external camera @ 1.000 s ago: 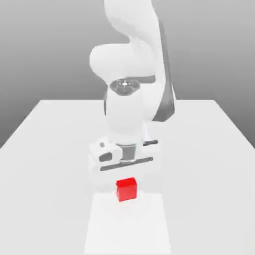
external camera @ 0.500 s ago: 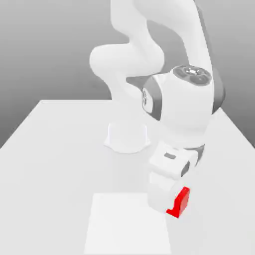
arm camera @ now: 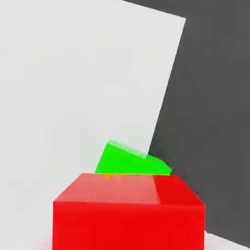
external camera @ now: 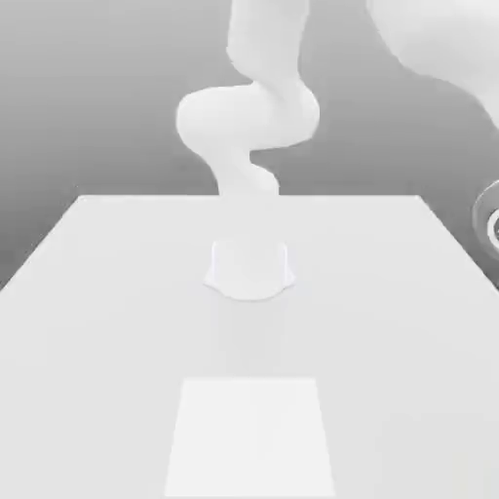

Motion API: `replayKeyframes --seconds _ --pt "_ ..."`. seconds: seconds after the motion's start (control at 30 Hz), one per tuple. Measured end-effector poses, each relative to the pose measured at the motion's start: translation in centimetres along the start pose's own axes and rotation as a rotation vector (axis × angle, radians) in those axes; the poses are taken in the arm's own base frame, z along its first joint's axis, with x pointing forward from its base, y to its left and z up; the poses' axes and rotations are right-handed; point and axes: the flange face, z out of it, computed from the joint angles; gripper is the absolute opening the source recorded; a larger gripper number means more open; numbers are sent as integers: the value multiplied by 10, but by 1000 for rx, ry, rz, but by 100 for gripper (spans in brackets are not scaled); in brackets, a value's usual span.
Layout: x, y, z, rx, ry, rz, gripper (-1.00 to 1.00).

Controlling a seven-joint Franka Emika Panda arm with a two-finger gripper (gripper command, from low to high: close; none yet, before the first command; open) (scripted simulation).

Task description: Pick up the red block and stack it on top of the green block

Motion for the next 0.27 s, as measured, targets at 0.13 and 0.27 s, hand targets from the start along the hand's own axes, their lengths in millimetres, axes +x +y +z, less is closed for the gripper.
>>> replayKeyframes --seconds 0.13,0.27 --pt "0 0 0 0 0 0 100" --pt "1 -1 -24 -1 2 -4 100"
